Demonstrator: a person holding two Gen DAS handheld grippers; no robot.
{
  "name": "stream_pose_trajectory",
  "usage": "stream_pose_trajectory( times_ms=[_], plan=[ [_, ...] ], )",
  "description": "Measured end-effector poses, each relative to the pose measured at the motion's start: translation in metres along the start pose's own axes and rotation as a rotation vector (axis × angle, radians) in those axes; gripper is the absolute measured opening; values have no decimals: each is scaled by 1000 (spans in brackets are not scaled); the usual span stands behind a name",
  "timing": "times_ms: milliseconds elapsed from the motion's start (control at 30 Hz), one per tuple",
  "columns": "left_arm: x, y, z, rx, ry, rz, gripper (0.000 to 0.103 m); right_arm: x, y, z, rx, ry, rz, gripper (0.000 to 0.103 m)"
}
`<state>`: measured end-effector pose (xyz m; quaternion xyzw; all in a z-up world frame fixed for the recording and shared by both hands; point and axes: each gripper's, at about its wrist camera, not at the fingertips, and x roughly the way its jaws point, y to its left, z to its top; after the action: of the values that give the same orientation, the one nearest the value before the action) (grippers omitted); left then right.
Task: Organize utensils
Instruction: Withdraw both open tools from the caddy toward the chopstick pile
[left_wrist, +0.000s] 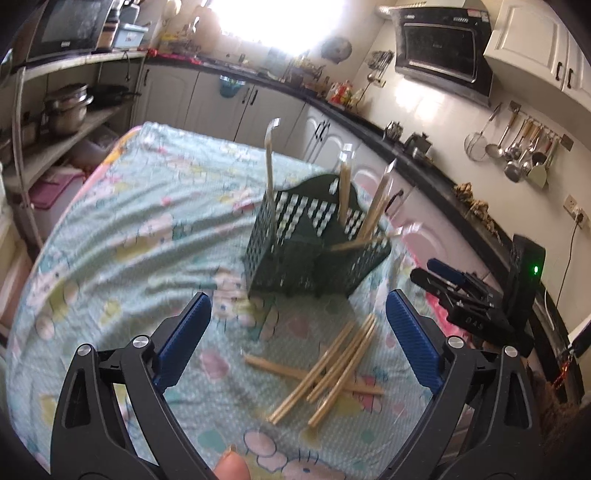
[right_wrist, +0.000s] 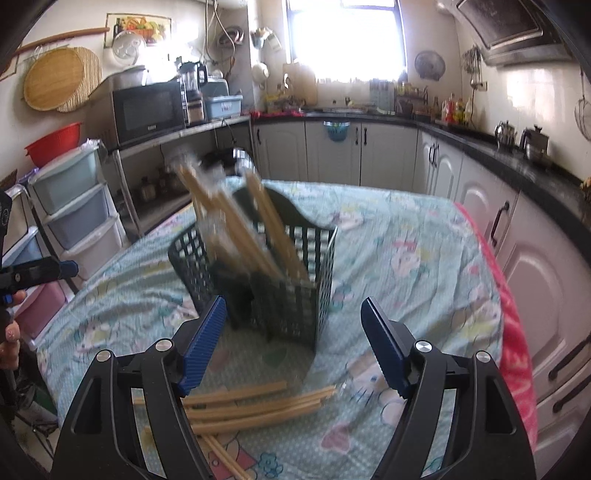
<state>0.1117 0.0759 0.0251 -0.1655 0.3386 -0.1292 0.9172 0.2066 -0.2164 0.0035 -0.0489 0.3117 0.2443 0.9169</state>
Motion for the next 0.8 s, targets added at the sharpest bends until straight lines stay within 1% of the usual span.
stream_pose_trajectory(
  times_ms=[133,267,300,367,400,467,600,667,800],
  plan=[
    [9,6,-24,-18,43,6,87,10,3,-15,4,40,1,73],
    [19,11,-48,-5,97,23,87,20,4,-30,14,76,-7,73],
    [21,12,-54,0,114,22,86,22,4,-34,18,86,-9,73],
    [26,14,-64,5,133,17,75,26,2,-39,24,101,-11,73],
    [28,14,-68,10,143,14,73,28,2,-42,27,110,-16,73],
    [31,13,-77,27,164,11,62,31,0,-46,33,118,-21,73],
    [36,13,-89,35,184,-27,52,36,-4,-52,49,135,-23,73],
    [40,14,-94,27,203,-44,45,38,-7,-55,62,146,-17,71],
    [47,12,-101,42,228,-52,42,43,-13,-59,100,166,-5,68]
  ],
)
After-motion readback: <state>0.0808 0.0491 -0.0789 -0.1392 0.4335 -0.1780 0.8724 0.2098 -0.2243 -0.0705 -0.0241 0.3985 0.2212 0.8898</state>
